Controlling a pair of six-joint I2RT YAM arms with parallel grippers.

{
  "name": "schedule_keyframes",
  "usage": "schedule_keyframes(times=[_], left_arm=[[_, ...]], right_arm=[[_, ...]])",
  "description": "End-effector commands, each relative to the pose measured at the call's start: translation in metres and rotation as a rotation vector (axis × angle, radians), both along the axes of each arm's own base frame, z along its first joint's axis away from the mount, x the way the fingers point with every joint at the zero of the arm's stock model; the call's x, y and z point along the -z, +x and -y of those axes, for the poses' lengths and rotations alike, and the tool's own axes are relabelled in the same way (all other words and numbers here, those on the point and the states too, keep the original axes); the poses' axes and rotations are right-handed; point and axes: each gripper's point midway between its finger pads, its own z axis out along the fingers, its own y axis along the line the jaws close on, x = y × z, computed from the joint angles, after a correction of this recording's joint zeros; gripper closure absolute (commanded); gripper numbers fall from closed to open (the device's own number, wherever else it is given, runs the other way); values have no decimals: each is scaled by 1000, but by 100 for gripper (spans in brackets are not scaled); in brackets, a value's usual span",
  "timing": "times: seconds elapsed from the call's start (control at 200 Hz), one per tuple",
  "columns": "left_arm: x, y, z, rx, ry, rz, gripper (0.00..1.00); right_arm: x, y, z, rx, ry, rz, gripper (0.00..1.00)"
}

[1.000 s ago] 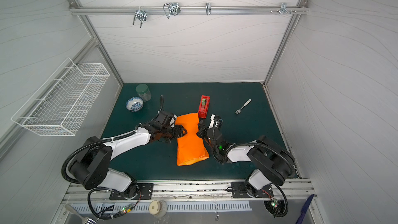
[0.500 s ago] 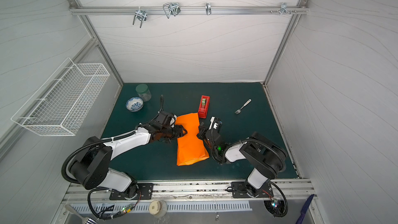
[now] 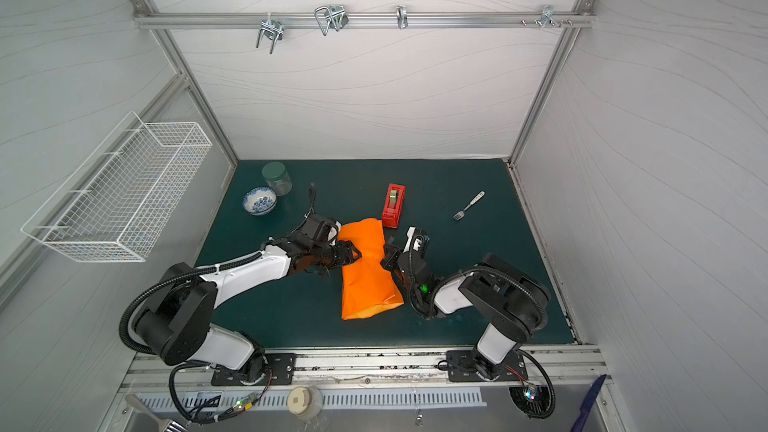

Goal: Wrap the gift box in paper

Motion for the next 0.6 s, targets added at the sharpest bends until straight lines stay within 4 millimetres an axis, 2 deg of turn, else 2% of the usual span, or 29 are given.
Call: schedule_keyframes(times=[0.0,0.365,0.595], left_arm=[[57,-35,-36,-8,206,-169,29],[57,-35,-36,-8,209,-169,29],[56,-35,-36,-7,208,-166,29]], right_arm=[[5,-5,2,-2,-7,-11,95],[-10,5,13,14,-17,13,71],[-18,10,36,40,-39,17,55]])
